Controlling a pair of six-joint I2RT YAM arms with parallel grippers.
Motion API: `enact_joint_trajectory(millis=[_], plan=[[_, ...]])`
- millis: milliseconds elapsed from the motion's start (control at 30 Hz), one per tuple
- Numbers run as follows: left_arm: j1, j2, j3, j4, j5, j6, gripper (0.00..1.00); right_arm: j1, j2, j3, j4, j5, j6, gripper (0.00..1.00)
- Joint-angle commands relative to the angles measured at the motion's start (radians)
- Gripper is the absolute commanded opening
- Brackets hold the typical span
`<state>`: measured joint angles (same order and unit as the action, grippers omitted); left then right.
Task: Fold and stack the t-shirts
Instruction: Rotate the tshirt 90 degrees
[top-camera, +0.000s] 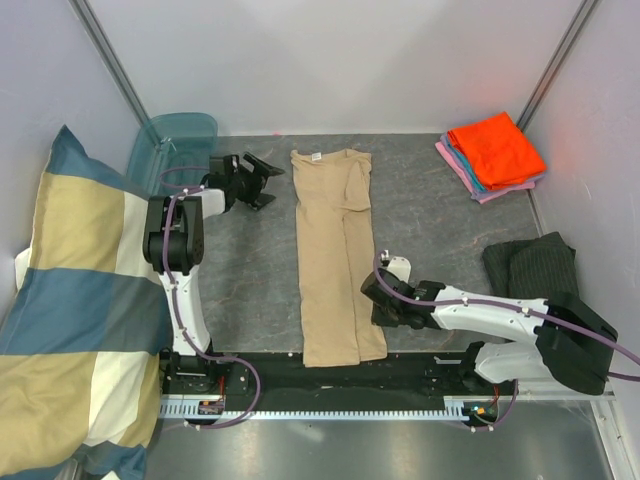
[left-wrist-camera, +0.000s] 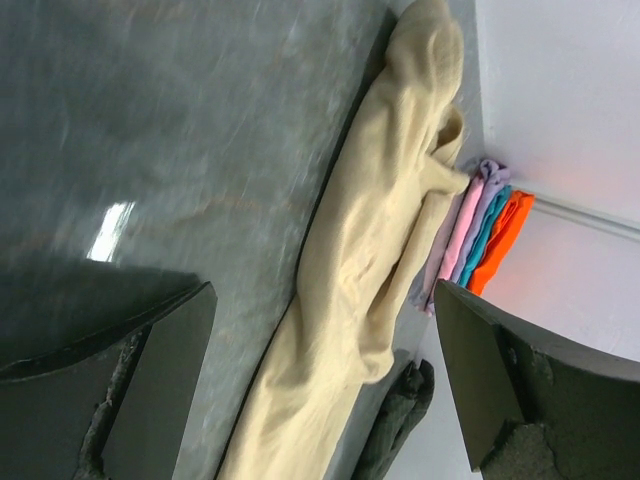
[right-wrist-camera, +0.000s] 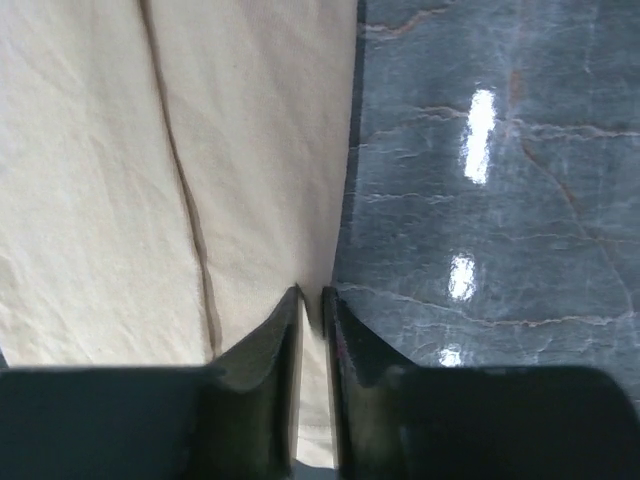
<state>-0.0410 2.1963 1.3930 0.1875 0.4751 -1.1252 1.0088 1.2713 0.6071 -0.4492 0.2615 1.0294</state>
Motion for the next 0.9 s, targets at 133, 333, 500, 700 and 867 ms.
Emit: enact_joint_trajectory(millis=[133, 333, 500, 700, 867], plan=[[-0.045, -0.292, -0.219, -0.114, -0.133, 0.183, 1.0, 0.004, -0.09, 0.017, -0.063, 0.051, -0.028, 0.56], [-0.132, -0.438, -0.316, -0.178, -0.223, 0.281, 1.0, 0.002, -0.17, 0.078, -0.164, 0.139, -0.042, 0.63], [-0.282, -0.541, -0.451, -0.214, -0.323, 0.303, 0.99, 0.002, -0.21, 0.079, -0.195, 0.166, -0.029, 0.65], [-0.44, -0.731, -0.606, -0.311, -0.46, 0.277, 0.99, 0.001, -0.239, 0.06, -0.212, 0.11, -0.026, 0.67], [-0.505, -0.965, -0.73, -0.45, -0.59, 0.217, 0.99, 0.001, -0.263, 0.022, -0.212, 0.058, -0.022, 0.68]])
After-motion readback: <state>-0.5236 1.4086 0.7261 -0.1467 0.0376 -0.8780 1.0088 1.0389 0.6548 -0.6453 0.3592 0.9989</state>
